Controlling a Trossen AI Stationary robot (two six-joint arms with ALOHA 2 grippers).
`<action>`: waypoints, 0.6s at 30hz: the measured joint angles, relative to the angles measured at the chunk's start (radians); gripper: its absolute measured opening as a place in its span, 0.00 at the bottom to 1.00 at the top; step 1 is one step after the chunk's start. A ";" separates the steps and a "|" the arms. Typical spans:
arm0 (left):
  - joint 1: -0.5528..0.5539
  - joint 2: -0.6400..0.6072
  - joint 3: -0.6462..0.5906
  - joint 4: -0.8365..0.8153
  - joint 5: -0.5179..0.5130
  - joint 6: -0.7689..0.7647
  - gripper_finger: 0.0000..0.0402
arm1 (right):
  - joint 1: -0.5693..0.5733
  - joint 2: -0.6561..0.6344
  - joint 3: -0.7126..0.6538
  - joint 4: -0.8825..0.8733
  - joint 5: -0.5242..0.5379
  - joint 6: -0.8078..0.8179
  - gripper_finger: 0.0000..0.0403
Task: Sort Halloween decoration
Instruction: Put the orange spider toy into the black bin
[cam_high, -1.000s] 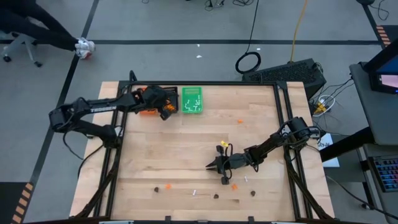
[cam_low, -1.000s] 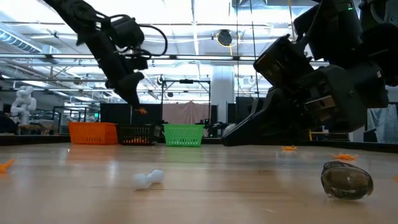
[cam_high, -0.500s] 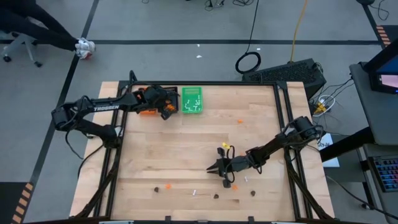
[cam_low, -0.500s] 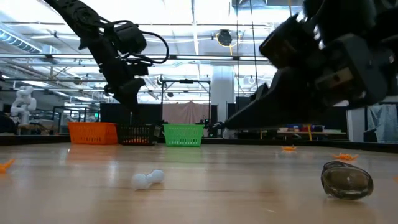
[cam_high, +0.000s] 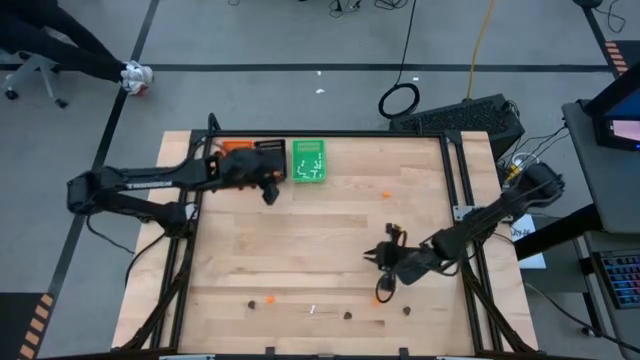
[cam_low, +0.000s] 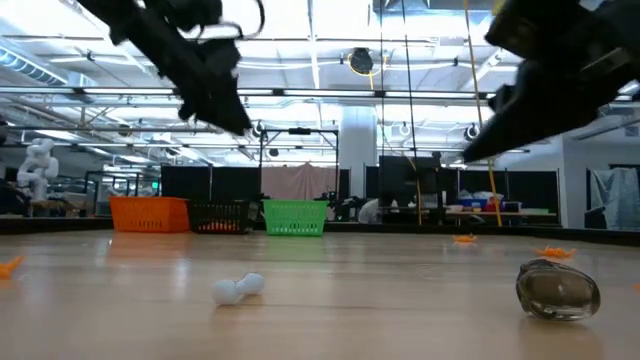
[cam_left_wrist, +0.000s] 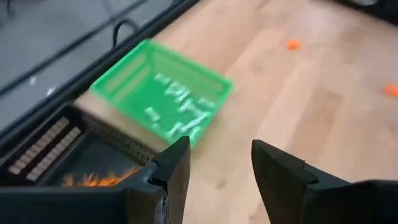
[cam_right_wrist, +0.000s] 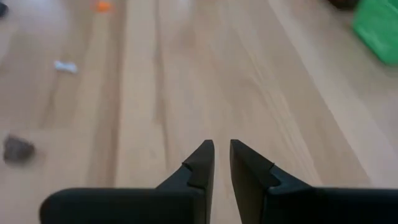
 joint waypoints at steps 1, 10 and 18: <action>-0.035 -0.013 0.000 0.007 -0.021 0.003 0.42 | 0.003 -0.027 0.000 -0.066 0.000 0.027 0.10; -0.317 -0.006 0.000 0.061 -0.212 0.014 0.42 | 0.003 -0.129 0.000 -0.493 -0.100 0.216 0.23; -0.452 0.074 -0.001 0.181 -0.313 0.016 0.42 | 0.002 -0.120 0.000 -0.603 -0.163 0.286 0.40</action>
